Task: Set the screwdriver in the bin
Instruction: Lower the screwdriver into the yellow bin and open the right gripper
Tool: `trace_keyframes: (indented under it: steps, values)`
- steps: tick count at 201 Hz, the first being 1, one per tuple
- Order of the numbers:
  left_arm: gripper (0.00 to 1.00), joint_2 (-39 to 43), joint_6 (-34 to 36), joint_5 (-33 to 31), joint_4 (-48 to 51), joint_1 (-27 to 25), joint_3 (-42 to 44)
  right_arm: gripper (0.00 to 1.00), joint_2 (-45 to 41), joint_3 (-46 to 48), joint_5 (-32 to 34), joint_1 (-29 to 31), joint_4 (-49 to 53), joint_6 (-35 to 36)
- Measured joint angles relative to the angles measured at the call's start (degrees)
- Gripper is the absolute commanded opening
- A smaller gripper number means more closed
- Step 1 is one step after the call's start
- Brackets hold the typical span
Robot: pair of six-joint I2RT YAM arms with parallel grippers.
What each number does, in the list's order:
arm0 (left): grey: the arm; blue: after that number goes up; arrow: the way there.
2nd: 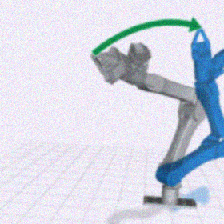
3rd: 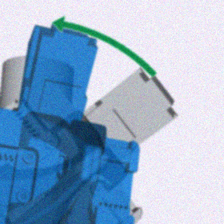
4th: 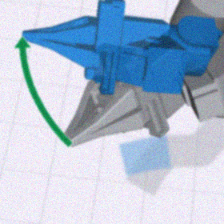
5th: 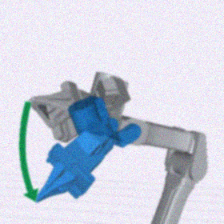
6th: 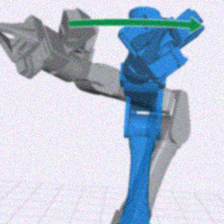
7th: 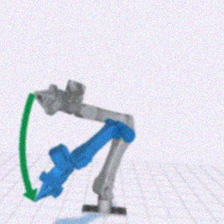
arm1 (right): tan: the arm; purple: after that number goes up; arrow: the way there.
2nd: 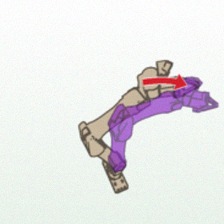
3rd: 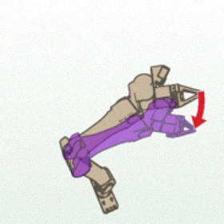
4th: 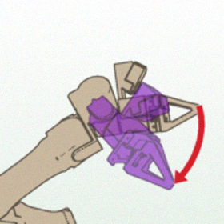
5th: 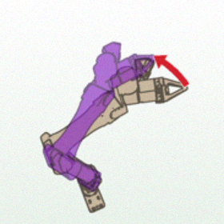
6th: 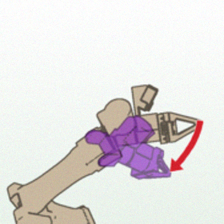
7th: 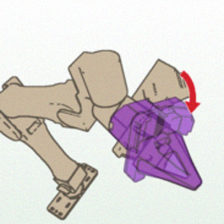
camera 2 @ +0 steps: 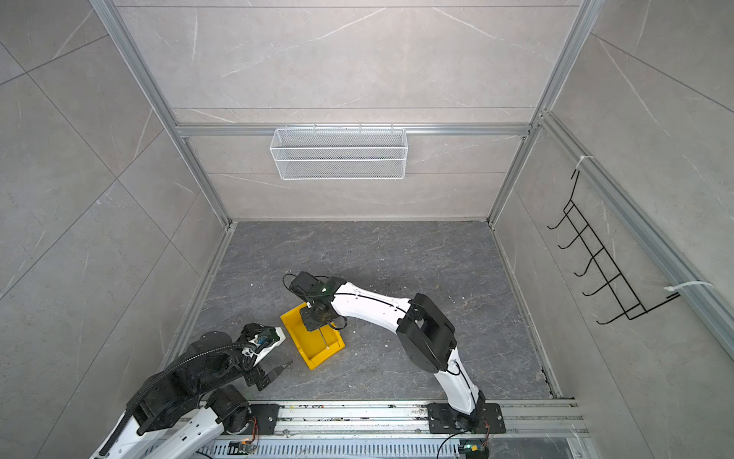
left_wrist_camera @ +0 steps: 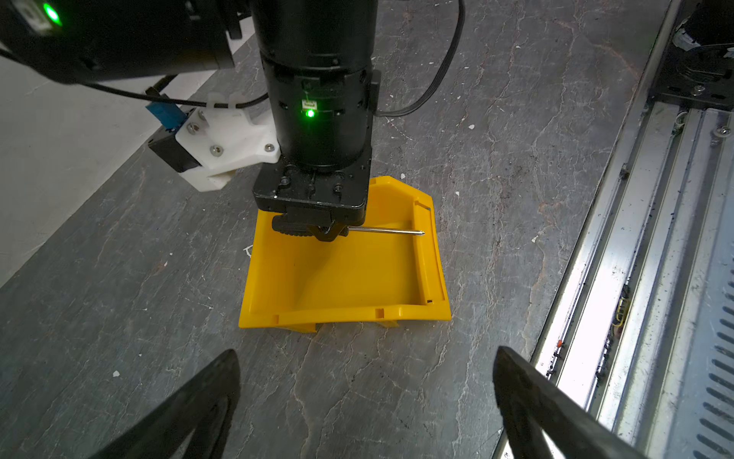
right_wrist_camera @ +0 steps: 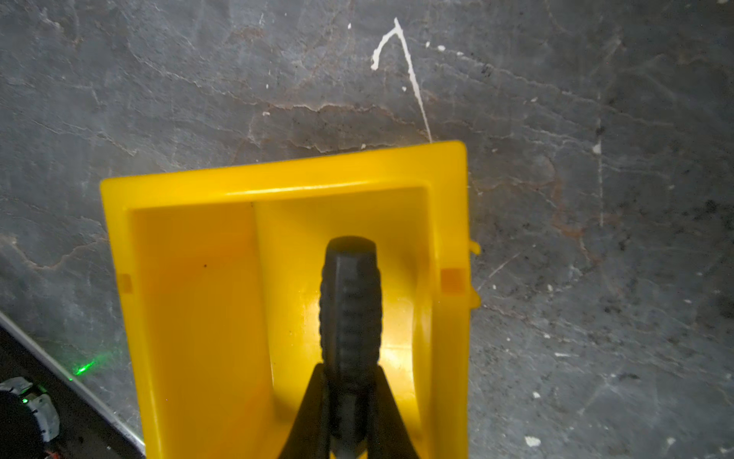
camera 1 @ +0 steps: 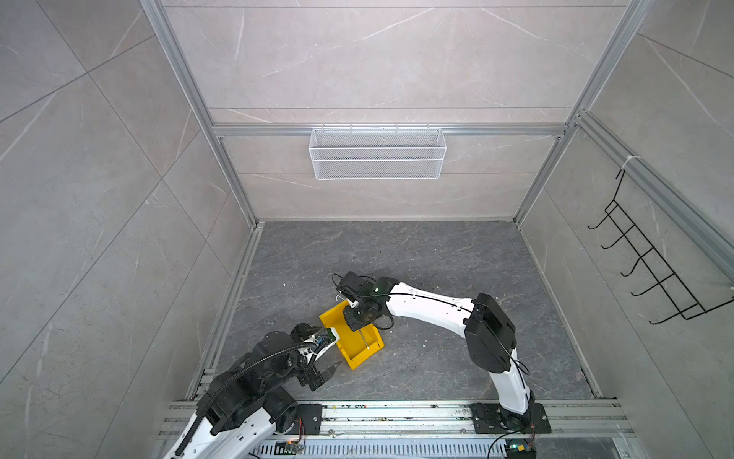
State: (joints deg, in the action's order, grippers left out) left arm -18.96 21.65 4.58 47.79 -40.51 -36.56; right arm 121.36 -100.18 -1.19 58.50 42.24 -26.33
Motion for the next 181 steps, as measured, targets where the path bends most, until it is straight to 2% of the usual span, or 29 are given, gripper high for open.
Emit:
trace_keyframes:
  steps: [56,114,125,164,181]
  values:
    - [1.00,0.02,0.00,-0.04,0.22,0.00,0.00,0.01,4.15,-4.50,2.49,0.46,1.11,1.44]
    - [1.00,0.07,0.00,-0.46,0.22,0.00,0.00,0.07,7.39,-8.46,4.35,1.22,3.17,1.95]
    - [1.00,0.20,0.00,-0.55,0.22,0.00,0.00,0.12,7.65,-8.63,4.61,1.22,3.21,1.95]
    - [1.00,0.68,0.00,-1.05,0.22,0.00,0.00,0.41,7.65,-8.68,4.90,1.27,3.43,2.32]
    - [1.00,0.68,0.00,-1.18,0.20,0.00,0.00,0.48,7.58,-8.68,4.87,1.40,3.39,3.13]
